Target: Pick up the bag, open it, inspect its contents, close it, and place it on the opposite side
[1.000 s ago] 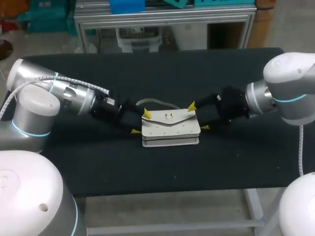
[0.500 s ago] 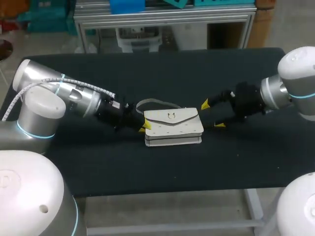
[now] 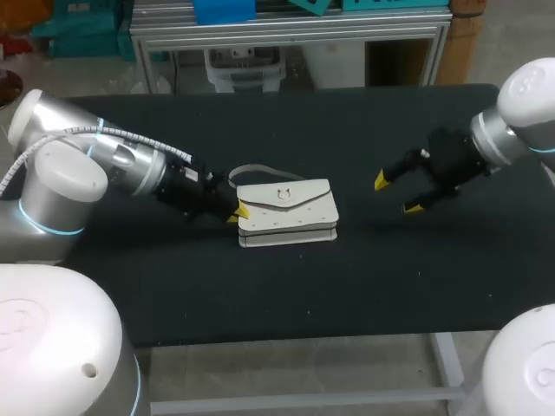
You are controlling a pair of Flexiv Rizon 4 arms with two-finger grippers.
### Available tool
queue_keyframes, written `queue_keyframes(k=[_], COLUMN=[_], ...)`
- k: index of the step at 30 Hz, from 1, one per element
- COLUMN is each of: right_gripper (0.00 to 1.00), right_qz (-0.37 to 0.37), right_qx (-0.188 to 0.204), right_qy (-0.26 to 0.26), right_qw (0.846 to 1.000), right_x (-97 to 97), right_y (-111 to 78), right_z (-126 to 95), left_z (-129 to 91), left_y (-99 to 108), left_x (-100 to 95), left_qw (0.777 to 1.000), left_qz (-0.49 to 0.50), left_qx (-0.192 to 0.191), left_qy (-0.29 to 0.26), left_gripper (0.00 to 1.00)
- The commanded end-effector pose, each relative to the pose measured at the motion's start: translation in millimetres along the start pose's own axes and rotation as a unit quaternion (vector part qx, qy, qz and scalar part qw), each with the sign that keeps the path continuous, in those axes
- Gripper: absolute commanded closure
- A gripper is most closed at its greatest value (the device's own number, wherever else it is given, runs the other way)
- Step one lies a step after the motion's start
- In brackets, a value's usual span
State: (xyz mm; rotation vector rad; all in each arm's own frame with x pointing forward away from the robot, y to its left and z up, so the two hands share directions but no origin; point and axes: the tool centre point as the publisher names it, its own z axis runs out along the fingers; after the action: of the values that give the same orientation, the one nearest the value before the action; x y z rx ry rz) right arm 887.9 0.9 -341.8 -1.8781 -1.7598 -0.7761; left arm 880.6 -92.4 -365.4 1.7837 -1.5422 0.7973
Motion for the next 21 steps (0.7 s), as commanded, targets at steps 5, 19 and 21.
queue_keyframes(k=[5,19,21], right_gripper=[0.0,0.0,0.0], right_qz=[-0.029,-0.029,-0.035], right_qx=[0.015,0.015,0.01], right_qy=[-0.025,-0.025,-0.033], right_qw=[0.999,0.999,0.999], right_x=[0.1,0.1,-0.1], right_y=[-2.8,-2.8,-0.7], right_z=[-23.6,-23.6,-24.1], left_z=[-36.4,-36.4,-36.4], left_y=[-19.9,-19.9,-19.9], left_x=[-6.4,-6.4,-6.4], left_qw=[0.995,0.995,0.995], left_qz=[0.024,0.024,0.024], left_qx=[-0.001,-0.001,-0.001], left_qy=[-0.092,-0.092,-0.092], left_gripper=[1.0,1.0,1.0])
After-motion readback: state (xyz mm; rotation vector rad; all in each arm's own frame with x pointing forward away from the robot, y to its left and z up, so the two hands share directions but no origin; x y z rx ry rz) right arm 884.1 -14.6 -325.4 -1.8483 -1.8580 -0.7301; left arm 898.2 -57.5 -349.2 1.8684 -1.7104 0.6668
